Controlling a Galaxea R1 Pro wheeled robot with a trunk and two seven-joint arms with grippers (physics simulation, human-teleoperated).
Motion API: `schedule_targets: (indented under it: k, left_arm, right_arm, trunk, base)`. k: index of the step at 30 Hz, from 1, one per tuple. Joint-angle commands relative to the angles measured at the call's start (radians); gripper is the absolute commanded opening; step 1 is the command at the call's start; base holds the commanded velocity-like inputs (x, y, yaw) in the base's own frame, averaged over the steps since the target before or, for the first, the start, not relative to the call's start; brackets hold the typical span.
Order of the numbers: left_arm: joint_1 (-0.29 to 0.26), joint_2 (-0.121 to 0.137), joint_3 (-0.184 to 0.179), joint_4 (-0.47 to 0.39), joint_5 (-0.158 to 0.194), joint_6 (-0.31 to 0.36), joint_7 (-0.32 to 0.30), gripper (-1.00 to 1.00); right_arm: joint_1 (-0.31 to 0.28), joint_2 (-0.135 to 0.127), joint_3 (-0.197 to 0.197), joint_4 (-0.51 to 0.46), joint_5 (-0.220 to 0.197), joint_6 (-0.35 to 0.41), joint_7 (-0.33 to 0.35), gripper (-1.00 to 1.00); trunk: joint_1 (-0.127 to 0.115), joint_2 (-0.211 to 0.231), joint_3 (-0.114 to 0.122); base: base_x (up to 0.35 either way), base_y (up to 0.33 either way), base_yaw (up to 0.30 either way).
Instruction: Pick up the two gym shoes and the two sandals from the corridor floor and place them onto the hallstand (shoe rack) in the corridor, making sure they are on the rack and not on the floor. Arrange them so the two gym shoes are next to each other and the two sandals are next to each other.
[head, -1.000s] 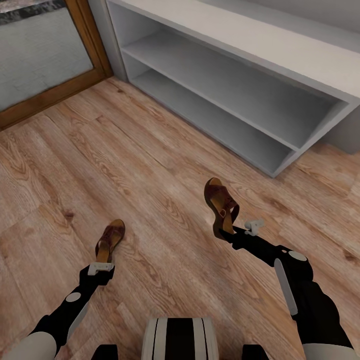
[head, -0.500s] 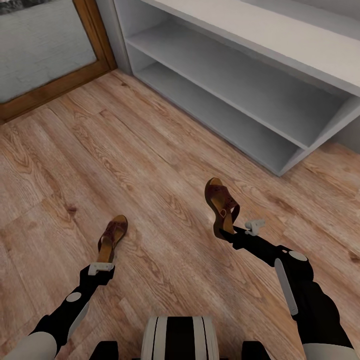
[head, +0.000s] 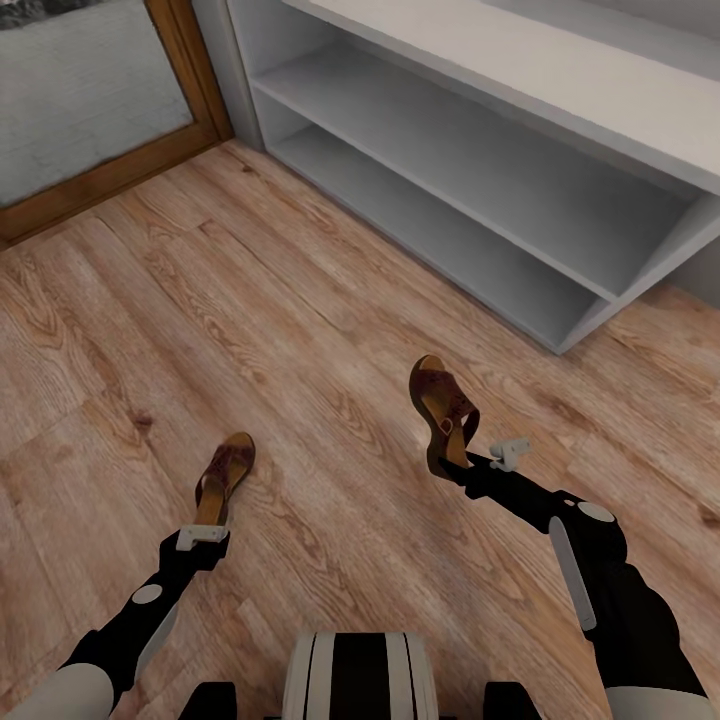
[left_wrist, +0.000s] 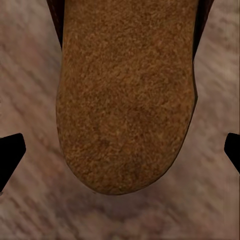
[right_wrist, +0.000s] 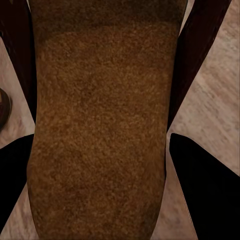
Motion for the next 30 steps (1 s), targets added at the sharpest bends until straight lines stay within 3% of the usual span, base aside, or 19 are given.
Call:
schedule_targets:
  k: [1, 21, 22, 30]
  left_arm:
    - [0.000, 0.001, -0.004, 0.001, 0.004, -0.003, 0.000, 1.00]
    - [0.000, 0.000, -0.006, 0.002, 0.003, -0.003, 0.000, 1.00]
    - [0.000, 0.000, -0.006, 0.002, 0.003, -0.003, 0.000, -1.00]
    - [0.000, 0.000, 0.002, 0.002, 0.004, -0.003, 0.002, -1.00]
  right_arm:
    - [0.000, 0.000, -0.001, 0.000, -0.009, 0.009, 0.001, -1.00]
    - [0.000, 0.000, -0.001, 0.000, -0.008, 0.009, 0.001, -1.00]
    - [0.000, 0.000, -0.001, 0.000, -0.008, 0.009, 0.001, -1.00]
    - [0.000, 0.000, -0.001, 0.000, -0.008, 0.009, 0.001, -1.00]
  trunk:
    - [0.000, 0.000, 0.000]
    - [0.000, 0.000, 0.000]
    - [0.000, 0.000, 0.000]
    - [0.000, 0.000, 0.000]
  base:
    - [0.065, 0.000, 0.000]
    - [0.043, 0.000, 0.000]
    - [0.003, 0.000, 0.000]
    - [0.000, 0.000, 0.000]
